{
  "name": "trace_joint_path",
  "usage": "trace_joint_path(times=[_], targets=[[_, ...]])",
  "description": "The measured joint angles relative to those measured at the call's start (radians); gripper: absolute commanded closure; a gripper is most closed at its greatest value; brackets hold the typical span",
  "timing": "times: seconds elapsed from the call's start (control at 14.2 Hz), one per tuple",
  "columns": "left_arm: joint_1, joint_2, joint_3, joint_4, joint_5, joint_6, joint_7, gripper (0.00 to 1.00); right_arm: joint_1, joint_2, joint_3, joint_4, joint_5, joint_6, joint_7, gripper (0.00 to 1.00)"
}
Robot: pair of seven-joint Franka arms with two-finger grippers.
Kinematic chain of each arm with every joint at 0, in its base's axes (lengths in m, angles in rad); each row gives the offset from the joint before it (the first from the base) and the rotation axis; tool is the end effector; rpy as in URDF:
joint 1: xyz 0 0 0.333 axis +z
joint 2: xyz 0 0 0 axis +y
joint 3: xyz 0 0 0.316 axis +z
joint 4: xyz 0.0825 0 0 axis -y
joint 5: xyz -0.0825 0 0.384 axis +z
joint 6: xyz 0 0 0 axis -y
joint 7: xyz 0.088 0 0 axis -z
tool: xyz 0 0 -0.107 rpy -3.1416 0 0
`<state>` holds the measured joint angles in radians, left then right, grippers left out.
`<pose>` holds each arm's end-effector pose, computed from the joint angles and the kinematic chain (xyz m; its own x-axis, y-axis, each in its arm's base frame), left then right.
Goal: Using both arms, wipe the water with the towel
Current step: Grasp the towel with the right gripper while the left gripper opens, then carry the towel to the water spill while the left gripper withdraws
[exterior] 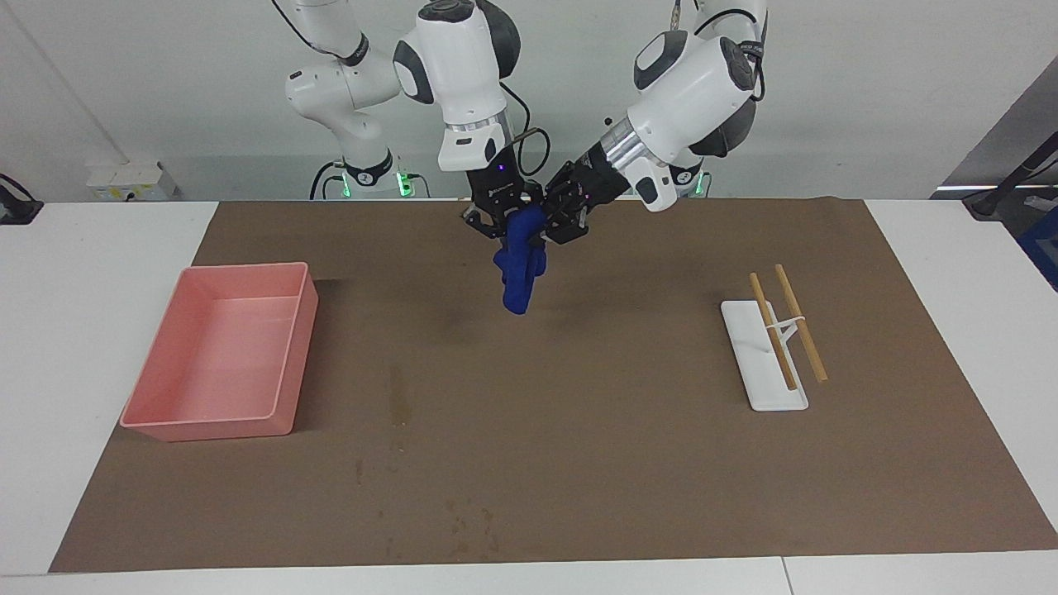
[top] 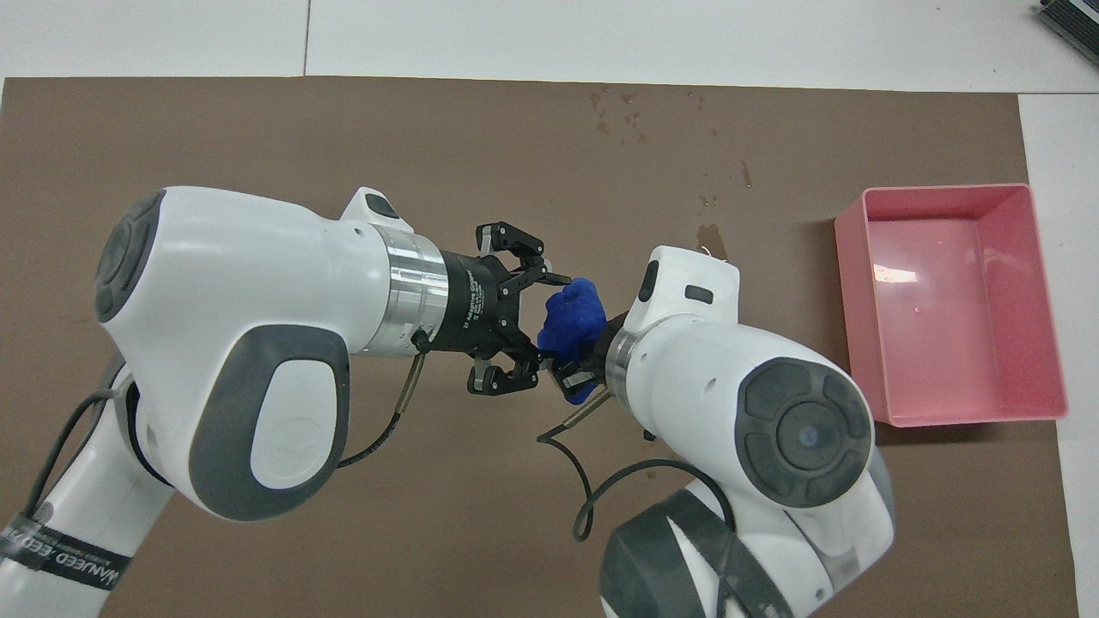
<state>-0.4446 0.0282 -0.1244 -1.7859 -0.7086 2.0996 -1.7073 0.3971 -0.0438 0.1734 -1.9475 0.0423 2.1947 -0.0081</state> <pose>0.4901 -0.3495 0.5677 0.1426 0.7460 -0.6505 0.9895 -0.1237 0.0750 0.4812 0.3122 0.5272 0.8142 0.5051 0.2862 0.5345 -0.8446 -0.0301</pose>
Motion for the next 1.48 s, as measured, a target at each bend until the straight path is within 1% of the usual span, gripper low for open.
trace_joint_path(times=[0.28,0.42,0.63,0.7,0.84,0.98,1.12,1.26,1.48], targets=[[-0.019,-0.014,-0.005,-0.001,-0.003,-0.030,-0.004,0.00,-0.046,0.006,-0.009,0.001,0.000,-0.083,-0.160,1.00],[-0.020,-0.019,-0.004,-0.001,-0.003,-0.031,-0.004,0.00,-0.070,0.006,-0.013,0.002,-0.001,-0.147,-0.232,1.00],[-0.020,-0.019,0.004,-0.001,0.008,-0.031,-0.003,0.00,-0.160,0.005,-0.017,0.003,-0.001,-0.237,-0.396,1.00],[-0.020,-0.019,0.008,-0.001,0.047,-0.030,-0.002,0.00,-0.194,0.005,-0.018,0.001,-0.001,-0.243,-0.423,1.00],[-0.014,-0.021,0.018,0.001,0.187,-0.028,-0.002,0.00,-0.257,0.012,-0.021,-0.010,-0.001,-0.245,-0.443,1.00],[0.010,-0.022,0.023,0.002,0.288,-0.016,0.003,0.00,-0.302,0.041,-0.023,-0.026,-0.001,-0.228,-0.452,1.00],[0.064,-0.023,0.025,0.003,0.317,-0.013,0.082,0.00,-0.315,0.096,-0.024,-0.038,-0.001,-0.169,-0.452,1.00],[0.140,-0.023,0.028,0.003,0.320,-0.015,0.253,0.00,-0.324,0.170,-0.024,-0.052,-0.001,-0.071,-0.452,1.00],[0.218,-0.023,0.030,0.002,0.332,-0.017,0.526,0.00,-0.333,0.243,-0.024,-0.058,-0.002,0.046,-0.452,1.00]])
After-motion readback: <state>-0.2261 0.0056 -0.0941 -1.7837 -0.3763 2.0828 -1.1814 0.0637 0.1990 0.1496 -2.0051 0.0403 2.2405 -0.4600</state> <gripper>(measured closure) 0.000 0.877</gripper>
